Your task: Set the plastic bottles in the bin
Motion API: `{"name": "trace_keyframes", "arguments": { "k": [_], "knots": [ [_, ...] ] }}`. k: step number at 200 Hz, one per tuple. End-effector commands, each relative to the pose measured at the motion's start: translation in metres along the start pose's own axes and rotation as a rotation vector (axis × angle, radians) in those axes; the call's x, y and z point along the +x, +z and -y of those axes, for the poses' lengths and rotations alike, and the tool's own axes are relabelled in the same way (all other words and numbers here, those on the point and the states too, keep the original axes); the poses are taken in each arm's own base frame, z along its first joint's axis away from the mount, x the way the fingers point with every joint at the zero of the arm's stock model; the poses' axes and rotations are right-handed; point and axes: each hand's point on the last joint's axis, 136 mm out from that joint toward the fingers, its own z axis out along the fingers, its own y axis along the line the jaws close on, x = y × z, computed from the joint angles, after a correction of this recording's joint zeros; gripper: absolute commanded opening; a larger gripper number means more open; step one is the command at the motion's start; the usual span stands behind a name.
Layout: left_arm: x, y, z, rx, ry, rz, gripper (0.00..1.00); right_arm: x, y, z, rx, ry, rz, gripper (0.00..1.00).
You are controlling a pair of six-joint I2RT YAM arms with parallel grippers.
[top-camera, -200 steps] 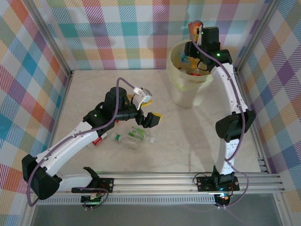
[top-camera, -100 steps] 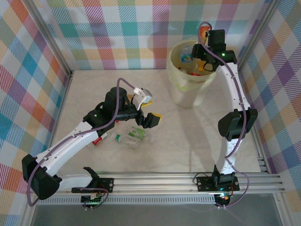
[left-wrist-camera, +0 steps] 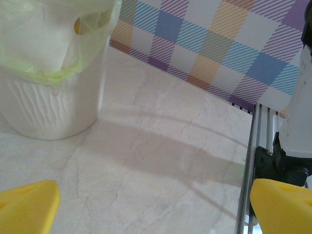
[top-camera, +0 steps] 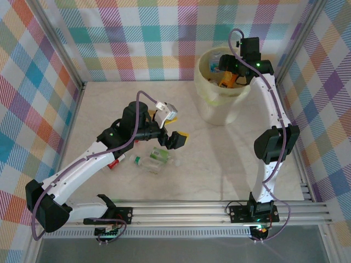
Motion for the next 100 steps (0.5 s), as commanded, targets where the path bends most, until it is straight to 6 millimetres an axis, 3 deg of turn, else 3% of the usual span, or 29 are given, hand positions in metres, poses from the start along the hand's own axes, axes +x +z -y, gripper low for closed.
{"name": "trace_keyframes", "arguments": {
  "k": [1,100],
  "knots": [
    [-0.005,-0.003,0.005,0.004,0.023,0.007,1.0,-0.012,-0.019,-0.004,-0.022,0.013,0.037,0.84],
    [-0.008,-0.01,0.004,-0.018,0.046,0.014,1.0,-0.029,-0.076,-0.018,-0.104,-0.022,0.118,0.86]
  ]
}}
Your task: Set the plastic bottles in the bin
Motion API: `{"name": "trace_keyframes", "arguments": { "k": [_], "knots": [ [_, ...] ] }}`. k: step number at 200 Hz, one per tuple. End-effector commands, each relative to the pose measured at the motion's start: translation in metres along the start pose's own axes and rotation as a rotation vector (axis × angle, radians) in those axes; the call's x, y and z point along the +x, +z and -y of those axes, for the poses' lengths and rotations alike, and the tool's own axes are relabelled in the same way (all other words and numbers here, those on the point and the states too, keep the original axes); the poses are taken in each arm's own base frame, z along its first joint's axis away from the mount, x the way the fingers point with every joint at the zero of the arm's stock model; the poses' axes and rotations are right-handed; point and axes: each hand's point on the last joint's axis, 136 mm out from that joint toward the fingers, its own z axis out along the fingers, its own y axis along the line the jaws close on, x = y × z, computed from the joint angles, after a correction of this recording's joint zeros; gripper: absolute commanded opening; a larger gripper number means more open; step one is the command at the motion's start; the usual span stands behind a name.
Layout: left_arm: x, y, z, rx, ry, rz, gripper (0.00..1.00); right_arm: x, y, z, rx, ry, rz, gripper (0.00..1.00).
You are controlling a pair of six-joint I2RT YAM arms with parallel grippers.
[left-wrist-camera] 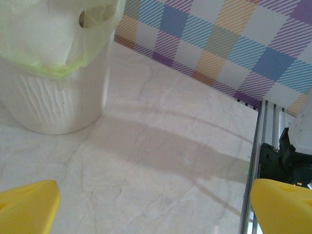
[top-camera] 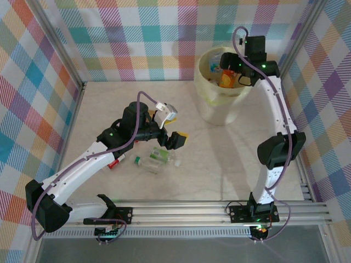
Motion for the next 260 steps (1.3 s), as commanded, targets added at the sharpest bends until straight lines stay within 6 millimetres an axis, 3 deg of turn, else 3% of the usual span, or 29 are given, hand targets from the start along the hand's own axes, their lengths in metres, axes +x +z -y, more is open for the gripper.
{"name": "trace_keyframes", "arguments": {
  "k": [1,49,88,111,140,165,190,224,260],
  "knots": [
    [-0.013,-0.01,0.007,0.002,0.043,0.036,1.0,-0.017,-0.031,-0.011,-0.055,-0.017,0.063,0.86],
    [-0.009,-0.016,0.008,-0.006,0.067,0.006,1.0,0.0,-0.068,-0.043,-0.176,-0.093,0.063,0.86],
    [-0.017,-0.033,0.01,-0.042,0.104,-0.025,1.0,0.038,-0.109,-0.086,-0.298,-0.184,0.046,0.87],
    [-0.018,-0.054,0.009,-0.098,0.062,-0.073,1.0,0.078,-0.132,-0.113,-0.374,-0.247,-0.01,0.87],
    [0.005,-0.092,0.011,-0.185,0.0,-0.102,1.0,0.134,-0.152,-0.136,-0.459,-0.257,-0.106,0.88],
    [0.026,-0.123,0.01,-0.266,-0.054,-0.09,1.0,0.183,-0.156,-0.15,-0.496,-0.271,-0.198,0.88],
    [0.046,-0.14,0.018,-0.266,-0.082,-0.051,1.0,0.232,-0.151,-0.166,-0.536,-0.303,-0.287,0.87],
    [0.072,-0.145,0.032,-0.199,-0.075,-0.048,1.0,0.293,-0.136,-0.187,-0.579,-0.325,-0.424,0.87],
    [0.074,-0.151,0.048,-0.121,-0.042,0.062,1.0,0.34,-0.119,-0.196,-0.558,-0.38,-0.528,0.86]
  ]
}}
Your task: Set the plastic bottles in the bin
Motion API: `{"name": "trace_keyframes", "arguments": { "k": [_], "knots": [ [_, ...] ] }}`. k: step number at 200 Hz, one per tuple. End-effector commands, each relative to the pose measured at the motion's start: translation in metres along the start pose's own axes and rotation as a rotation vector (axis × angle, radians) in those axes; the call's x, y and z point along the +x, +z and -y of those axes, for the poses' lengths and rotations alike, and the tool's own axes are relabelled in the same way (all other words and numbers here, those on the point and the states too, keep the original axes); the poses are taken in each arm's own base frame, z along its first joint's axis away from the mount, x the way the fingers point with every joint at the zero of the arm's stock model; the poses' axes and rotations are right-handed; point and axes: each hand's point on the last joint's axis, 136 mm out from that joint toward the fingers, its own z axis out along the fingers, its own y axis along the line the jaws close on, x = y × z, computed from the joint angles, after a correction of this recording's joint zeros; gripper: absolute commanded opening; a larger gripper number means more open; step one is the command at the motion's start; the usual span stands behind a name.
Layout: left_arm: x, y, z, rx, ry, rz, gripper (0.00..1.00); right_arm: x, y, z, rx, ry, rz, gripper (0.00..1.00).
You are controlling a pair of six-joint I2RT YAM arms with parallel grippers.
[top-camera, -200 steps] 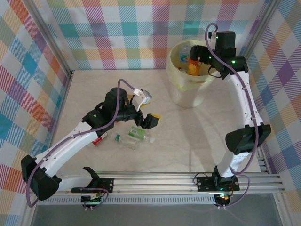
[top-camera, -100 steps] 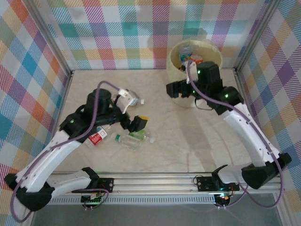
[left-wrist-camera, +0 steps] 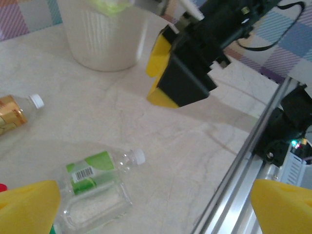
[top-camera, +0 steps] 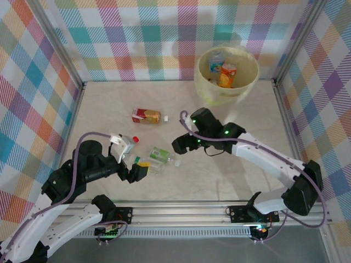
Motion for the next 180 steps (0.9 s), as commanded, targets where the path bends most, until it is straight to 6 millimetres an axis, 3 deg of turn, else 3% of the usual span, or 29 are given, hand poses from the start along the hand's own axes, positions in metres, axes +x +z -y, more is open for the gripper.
{"name": "trace_keyframes", "arguments": {
  "k": [1,81,136,180],
  "knots": [
    [-0.008,-0.008,0.015,0.08,0.008,0.093,1.0,0.003,0.019,-0.009,-0.021,0.006,-0.013,0.86],
    [-0.007,-0.012,0.017,0.083,0.015,0.106,1.0,0.027,0.087,-0.018,0.062,-0.117,-0.195,0.86],
    [-0.006,-0.008,0.02,0.106,0.014,0.092,1.0,0.028,0.119,-0.023,0.063,-0.129,-0.258,0.78],
    [-0.004,-0.008,0.022,0.119,0.014,0.087,1.0,0.027,0.132,-0.021,0.078,-0.13,-0.277,0.72]
  ]
}}
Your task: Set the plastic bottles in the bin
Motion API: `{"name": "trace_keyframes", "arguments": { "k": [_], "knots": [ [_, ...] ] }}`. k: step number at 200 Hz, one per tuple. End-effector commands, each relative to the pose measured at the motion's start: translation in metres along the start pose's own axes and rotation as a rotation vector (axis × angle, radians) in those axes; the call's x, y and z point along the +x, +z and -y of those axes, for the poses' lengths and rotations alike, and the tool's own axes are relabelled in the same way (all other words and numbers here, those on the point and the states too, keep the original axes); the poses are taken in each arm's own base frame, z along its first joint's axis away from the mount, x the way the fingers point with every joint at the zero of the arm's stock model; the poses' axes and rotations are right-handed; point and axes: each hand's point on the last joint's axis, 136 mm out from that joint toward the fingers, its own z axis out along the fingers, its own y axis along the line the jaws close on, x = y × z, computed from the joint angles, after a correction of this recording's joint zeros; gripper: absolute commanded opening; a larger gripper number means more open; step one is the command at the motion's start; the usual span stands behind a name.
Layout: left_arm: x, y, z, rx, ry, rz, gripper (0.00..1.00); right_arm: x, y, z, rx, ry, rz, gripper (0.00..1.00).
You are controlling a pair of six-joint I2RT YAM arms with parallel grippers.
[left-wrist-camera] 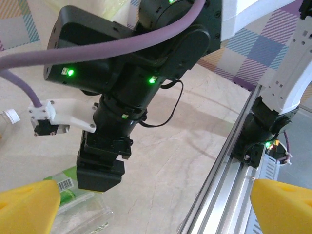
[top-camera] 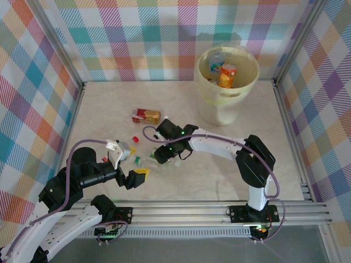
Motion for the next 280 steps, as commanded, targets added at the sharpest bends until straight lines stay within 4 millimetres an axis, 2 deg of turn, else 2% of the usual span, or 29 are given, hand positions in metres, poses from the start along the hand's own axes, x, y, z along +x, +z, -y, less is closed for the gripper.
{"name": "trace_keyframes", "arguments": {
  "k": [1,71,132,202,280],
  "knots": [
    [-0.002,0.003,0.005,0.032,0.002,0.012,1.0,-0.006,0.002,-0.003,0.005,-0.018,-0.009,0.72],
    [-0.002,0.003,0.003,0.024,-0.003,0.01,1.0,-0.003,0.021,-0.001,0.018,-0.016,-0.054,0.74],
    [-0.002,0.003,0.002,0.013,-0.003,0.009,1.0,0.002,0.028,0.005,0.048,-0.019,-0.087,0.74],
    [-0.001,0.003,0.001,0.01,-0.003,0.008,1.0,-0.009,0.038,0.009,0.079,0.016,-0.071,0.71],
    [0.0,0.003,0.001,0.01,-0.005,0.006,1.0,-0.018,0.05,0.021,0.157,0.051,-0.053,0.68]
  ]
}}
